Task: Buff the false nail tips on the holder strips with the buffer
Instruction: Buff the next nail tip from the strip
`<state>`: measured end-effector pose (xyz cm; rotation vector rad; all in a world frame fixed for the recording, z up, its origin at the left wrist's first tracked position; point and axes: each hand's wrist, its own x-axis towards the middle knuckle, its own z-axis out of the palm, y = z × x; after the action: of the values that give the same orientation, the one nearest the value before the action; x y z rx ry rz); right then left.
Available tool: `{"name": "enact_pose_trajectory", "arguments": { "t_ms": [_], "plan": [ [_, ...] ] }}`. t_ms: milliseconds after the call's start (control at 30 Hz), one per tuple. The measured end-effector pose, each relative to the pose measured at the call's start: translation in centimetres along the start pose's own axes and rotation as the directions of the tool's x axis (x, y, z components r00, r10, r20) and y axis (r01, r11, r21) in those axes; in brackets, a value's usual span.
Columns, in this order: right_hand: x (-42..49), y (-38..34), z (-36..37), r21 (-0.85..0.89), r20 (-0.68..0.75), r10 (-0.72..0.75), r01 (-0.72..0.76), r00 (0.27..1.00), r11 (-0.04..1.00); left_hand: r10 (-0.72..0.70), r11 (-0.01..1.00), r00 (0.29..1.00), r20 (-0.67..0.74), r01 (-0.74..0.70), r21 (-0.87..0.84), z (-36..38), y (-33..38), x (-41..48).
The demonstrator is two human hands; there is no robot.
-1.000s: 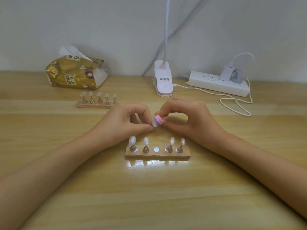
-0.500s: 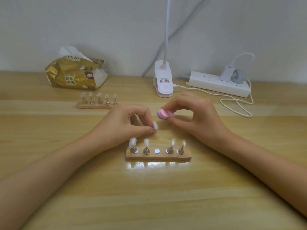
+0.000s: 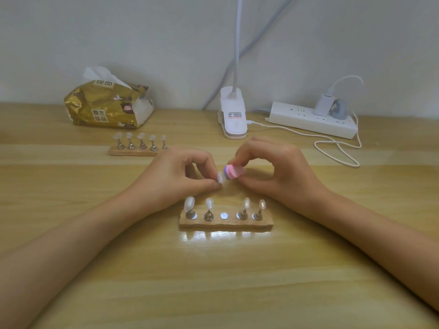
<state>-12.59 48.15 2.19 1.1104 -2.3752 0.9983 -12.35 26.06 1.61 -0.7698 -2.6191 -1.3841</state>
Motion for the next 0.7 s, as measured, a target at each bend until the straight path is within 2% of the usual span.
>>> {"name": "enact_pose_trajectory", "arguments": {
  "t_ms": [67, 133, 200, 300, 400, 533, 633, 700],
  "plan": [
    [0.03, -0.17, 0.17, -0.005, 0.01, -0.051, 0.052, 0.999, 0.999, 0.002, 1.0, 1.0, 0.002, -0.002, -0.004, -0.07, -0.05, -0.04],
    [0.13, -0.15, 0.26, -0.001, 0.033, -0.008, 0.008, 0.999, 1.0, 0.005, 1.0, 1.0, 0.004, -0.005, -0.007, -0.06, -0.07, -0.05],
    [0.08, 0.05, 0.1, 0.009, -0.002, 0.031, -0.031, 1.0, 0.999, 0.011, 1.0, 1.0, 0.015, -0.011, -0.007, -0.03, 0.0, -0.05],
    [0.16, -0.06, 0.3, 0.018, 0.002, -0.022, 0.022, 1.0, 1.0, 0.01, 1.0, 1.0, 0.01, -0.01, -0.005, -0.07, -0.07, -0.08],
    [0.14, 0.13, 0.27, 0.006, 0.013, 0.024, -0.025, 1.0, 1.0, 0.017, 1.0, 1.0, 0.013, -0.017, 0.001, -0.02, -0.12, -0.06],
    [0.13, 0.13, 0.45, 0.013, 0.002, -0.03, 0.03, 1.0, 0.999, 0.01, 1.0, 1.0, 0.002, -0.01, 0.0, -0.08, -0.25, -0.08],
    [-0.06, 0.59, 0.24, -0.014, 0.018, 0.028, -0.028, 0.999, 1.0, -0.005, 1.0, 1.0, 0.005, 0.005, 0.004, -0.01, -0.23, -0.18],
    [-0.22, 0.79, -0.17, 0.044, -0.018, 0.08, -0.079, 0.997, 0.996, -0.051, 0.999, 0.999, -0.006, 0.051, -0.017, 0.0, 0.05, -0.27]
  ]
}}
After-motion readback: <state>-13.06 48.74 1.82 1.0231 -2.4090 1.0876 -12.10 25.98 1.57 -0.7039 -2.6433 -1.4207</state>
